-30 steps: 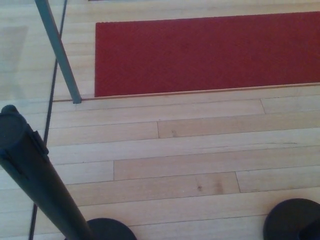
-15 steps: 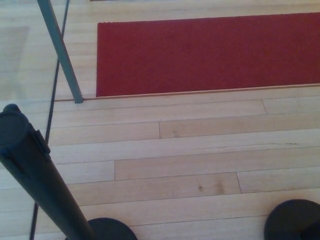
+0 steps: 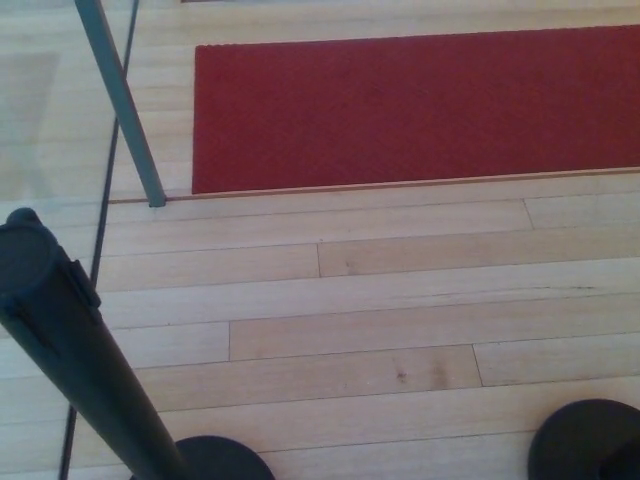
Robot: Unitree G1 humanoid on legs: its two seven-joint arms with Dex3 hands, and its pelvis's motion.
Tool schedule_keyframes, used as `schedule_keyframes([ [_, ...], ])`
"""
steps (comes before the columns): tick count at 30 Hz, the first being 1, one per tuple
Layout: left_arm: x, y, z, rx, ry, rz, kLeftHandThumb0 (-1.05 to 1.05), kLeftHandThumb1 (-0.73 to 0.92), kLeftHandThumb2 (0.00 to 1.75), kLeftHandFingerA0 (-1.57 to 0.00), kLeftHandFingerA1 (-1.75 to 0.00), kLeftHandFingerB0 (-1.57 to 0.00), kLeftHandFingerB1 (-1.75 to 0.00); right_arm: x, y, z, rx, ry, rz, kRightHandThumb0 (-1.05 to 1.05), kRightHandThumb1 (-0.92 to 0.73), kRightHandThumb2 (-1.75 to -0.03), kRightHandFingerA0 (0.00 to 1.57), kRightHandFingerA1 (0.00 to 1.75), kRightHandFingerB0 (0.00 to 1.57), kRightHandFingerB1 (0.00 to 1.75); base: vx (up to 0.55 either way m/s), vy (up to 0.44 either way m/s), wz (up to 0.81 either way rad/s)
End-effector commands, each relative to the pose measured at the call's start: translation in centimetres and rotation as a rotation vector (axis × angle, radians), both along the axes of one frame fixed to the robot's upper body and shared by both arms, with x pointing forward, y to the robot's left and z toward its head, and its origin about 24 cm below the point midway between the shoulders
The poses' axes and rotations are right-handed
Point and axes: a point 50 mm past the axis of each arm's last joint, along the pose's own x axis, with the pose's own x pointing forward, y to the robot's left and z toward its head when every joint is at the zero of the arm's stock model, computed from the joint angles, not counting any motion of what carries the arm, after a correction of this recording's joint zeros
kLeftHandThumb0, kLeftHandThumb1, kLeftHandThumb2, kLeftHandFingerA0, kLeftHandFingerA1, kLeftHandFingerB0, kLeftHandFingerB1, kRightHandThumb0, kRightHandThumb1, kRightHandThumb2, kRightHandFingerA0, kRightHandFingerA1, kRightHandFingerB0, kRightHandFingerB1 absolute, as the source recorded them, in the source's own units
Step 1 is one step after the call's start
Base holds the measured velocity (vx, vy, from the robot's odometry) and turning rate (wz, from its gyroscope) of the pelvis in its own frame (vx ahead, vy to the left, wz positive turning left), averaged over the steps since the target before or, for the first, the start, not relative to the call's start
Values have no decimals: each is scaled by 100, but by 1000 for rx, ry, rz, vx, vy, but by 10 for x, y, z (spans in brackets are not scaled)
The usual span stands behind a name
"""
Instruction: The robot walks towards a pair of stanchion kept in front of it and uses the right hand to grab on the strap of the right stanchion that is being connected to the left stanchion. After removing it from the stanchion on the left, it releases the strap and lets it retract back to the stanchion on the right.
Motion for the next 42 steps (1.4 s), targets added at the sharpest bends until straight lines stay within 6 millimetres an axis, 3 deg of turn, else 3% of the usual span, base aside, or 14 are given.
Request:
schedule_keyframes([
  [1, -6, 4, 2, 16, -1, -2, -49, 4, 160, -148, -111, -124, -117, -5, 12, 13, -101, -26, 75, -104, -47, -56, 0, 0, 0, 0, 0, 0, 0],
  [10, -6, 3, 2, 20, 6, 1, -33, 0, 175, -147, -111, -122, -119, -23, 46, 34, -101, 3, 148, -101, -43, -65, 0, 0, 0, 0, 0, 0, 0],
  [11, -5, 3, 2, 25, 6, -7, -39, 2, 175, -144, -113, -121, -120, -31, 60, 45, -25, 3, 148, -81, -48, -86, 0, 13, 0, 0, 0, 0, 0],
  [19, -3, 6, 3, 25, 6, -10, -34, -12, 175, -147, -110, -123, -115, -47, 86, 64, 195, 62, 56, -75, -40, -73, 0, 0, 10, 14, 0, 0, 0],
  [22, 3, 3, 1, 10, -11, -6, -28, -1, 175, -154, -101, -127, -114, -57, 91, 36, 487, 41, -143, -80, -44, -78, 0, 7, 7, 21, 0, 0, 0],
  [24, 16, -8, -1, -5, -38, -34, -42, -1, 175, -152, -99, -127, -112, -77, 93, -31, 748, 87, -461, -58, -67, -61, 0, 21, 11, 27, 0, 0, 0],
  [27, 20, -11, -2, -12, -46, -49, -35, -16, 175, -150, -101, -126, -109, -84, 92, -50, 771, 100, -530, -57, -68, -62, 0, 26, 12, 29, 0, 0, 0],
  [30, 27, -10, -1, 4, -51, -81, -26, -15, 175, -154, -103, -132, -107, -104, 74, -102, 908, 123, -801, -51, -68, -62, 4, 32, 15, 32, 0, 0, 0],
  [31, 29, -10, -1, 2, -55, -82, -21, 2, 175, -157, -93, -133, -108, -110, 69, -113, 913, 134, -857, -32, -59, -109, 3, 54, 0, 49, 0, 0, 0],
  [35, 30, -11, -1, -3, -59, -78, -21, 2, 175, -157, -93, -133, -108, -116, 64, -124, 904, 145, -898, -32, -59, -109, 3, 54, 0, 49, 0, 0, 0],
  [36, 32, -11, -1, -6, -56, -92, -27, -18, 175, -150, -99, -126, -107, -122, 61, -139, 898, 161, -949, -53, -56, -80, 14, 51, 16, 42, 0, 0, 0],
  [37, 33, -11, -1, -7, -55, -97, -27, -18, 175, -150, -99, -126, -107, -124, 60, -143, 896, 166, -964, -53, -56, -80, 14, 51, 16, 42, 0, 0, 0],
  [38, 33, -11, -1, -10, -53, -98, -28, -22, 175, -154, -97, -127, -106, -127, 60, -148, 894, 167, -981, -44, -60, -60, 69, 129, 26, 31, 0, 0, 0],
  [42, 34, -13, -2, -14, -50, -96, -28, -22, 175, -154, -97, -127, -106, -129, 60, -154, 894, 163, -996, -44, -60, -60, 69, 129, 26, 31, 0, 0, 0],
])
